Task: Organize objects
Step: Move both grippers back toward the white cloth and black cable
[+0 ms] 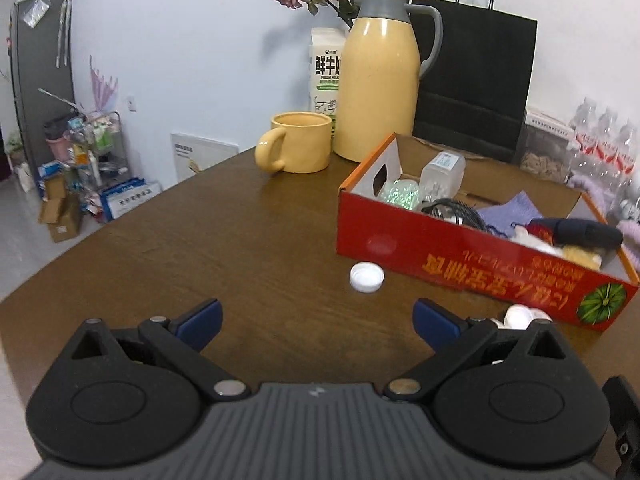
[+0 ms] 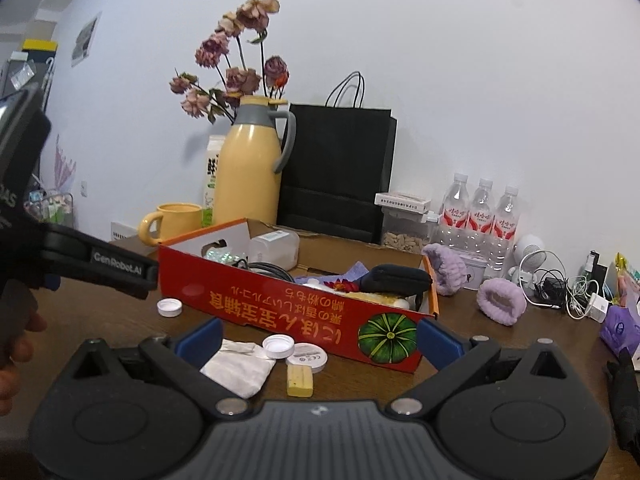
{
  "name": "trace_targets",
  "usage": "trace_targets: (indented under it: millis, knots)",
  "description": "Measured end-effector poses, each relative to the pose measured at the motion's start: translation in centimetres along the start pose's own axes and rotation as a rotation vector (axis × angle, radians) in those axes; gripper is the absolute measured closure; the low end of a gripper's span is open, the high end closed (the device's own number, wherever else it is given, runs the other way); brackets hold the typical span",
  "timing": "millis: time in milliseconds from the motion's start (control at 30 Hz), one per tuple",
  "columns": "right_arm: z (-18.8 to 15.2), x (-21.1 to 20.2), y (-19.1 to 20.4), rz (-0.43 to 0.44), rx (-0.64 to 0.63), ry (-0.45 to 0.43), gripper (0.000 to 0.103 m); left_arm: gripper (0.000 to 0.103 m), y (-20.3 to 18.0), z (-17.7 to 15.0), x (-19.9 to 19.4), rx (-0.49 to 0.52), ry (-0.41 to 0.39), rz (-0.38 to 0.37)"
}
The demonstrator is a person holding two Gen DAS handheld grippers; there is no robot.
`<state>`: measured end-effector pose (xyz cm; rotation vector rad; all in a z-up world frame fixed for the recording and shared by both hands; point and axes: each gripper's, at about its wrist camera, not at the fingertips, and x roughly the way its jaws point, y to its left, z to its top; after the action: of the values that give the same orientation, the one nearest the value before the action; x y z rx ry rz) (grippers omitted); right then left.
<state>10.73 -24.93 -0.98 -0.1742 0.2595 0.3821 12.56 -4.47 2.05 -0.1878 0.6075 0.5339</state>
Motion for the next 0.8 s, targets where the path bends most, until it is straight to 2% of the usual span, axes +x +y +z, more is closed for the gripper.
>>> trace_targets:
  millis: [200,333,567,800]
  knots:
    - [-0.6,-1.1,-0.4,0.0,0.004,-0.022,0.0,0.0,-1.6,-0.6,-1.7,0.036,-0.007,0.055]
    - [-0.8,-1.8,-1.0,0.0,0.017,-0.041,0.0,0.0,-2.8,-0.9,-2.1,0.052,-0.002,0.057]
    - [-1.1,-2.2,-1.7,-0.009,0.041,-0.045,0.0,0.0,-3.9,-1.3,-2.5,0.069,0.012,0.025]
    - [-1.3,-2.3,-1.6,-0.016,0.032,-0.05,0.0,0.0,-2.6,-1.5,-2.2,0.02,0.001,-0.029]
